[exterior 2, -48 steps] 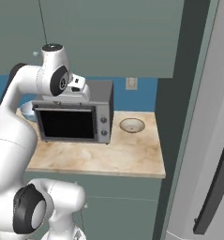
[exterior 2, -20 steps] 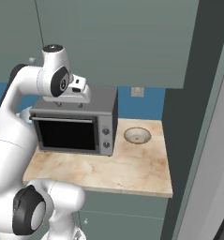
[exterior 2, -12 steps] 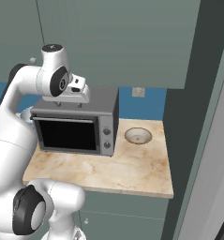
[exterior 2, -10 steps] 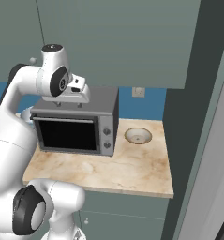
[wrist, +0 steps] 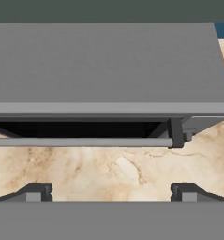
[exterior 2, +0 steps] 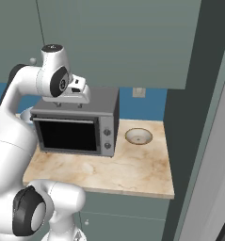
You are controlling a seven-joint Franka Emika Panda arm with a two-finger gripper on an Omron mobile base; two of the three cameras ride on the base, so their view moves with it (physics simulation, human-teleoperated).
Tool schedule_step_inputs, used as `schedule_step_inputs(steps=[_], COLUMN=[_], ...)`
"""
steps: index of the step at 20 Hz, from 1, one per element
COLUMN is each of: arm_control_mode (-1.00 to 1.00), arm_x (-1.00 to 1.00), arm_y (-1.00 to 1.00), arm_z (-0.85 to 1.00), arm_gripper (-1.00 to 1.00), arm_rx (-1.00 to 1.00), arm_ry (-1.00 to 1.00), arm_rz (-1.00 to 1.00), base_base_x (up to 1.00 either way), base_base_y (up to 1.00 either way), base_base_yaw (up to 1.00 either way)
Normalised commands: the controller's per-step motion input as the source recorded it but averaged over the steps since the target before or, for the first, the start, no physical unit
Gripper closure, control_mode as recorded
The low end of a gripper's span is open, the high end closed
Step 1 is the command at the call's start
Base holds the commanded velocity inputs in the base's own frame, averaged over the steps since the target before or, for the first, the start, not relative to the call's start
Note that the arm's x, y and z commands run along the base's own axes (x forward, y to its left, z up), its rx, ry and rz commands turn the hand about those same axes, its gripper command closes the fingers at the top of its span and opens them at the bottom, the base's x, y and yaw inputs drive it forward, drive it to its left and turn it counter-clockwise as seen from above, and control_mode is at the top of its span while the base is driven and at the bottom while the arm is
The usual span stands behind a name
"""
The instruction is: Pick up the bowls on the counter and stack them on top of one another in the open cabinet. Place the smaller bowl on top of the larger bowl.
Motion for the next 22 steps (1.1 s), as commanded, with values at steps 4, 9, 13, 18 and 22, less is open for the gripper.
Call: schedule_step_inputs(steps=[4,9,13,18,22], arm_control_mode=[1.0,1.0,1.0,1.0,-1.0], arm_x=[0.0,0.0,0.0,0.0,-0.31], arm_y=[0.0,0.0,0.0,0.0,-0.11], arm_z=[0.0,0.0,0.0,0.0,0.0], arm_gripper=[-1.0,-1.0,-1.0,-1.0,-1.0], arm_rx=[0.0,0.0,0.0,0.0,0.02], arm_ry=[0.0,0.0,0.0,0.0,-0.04], arm_rz=[0.0,0.0,0.0,0.0,0.0], base_base_x=[0.23,0.04,0.08,-0.03,-0.28], base_base_y=[0.17,0.06,0.0,-0.02,-0.08], base_base_yaw=[-0.01,0.0,0.0,0.0,0.0])
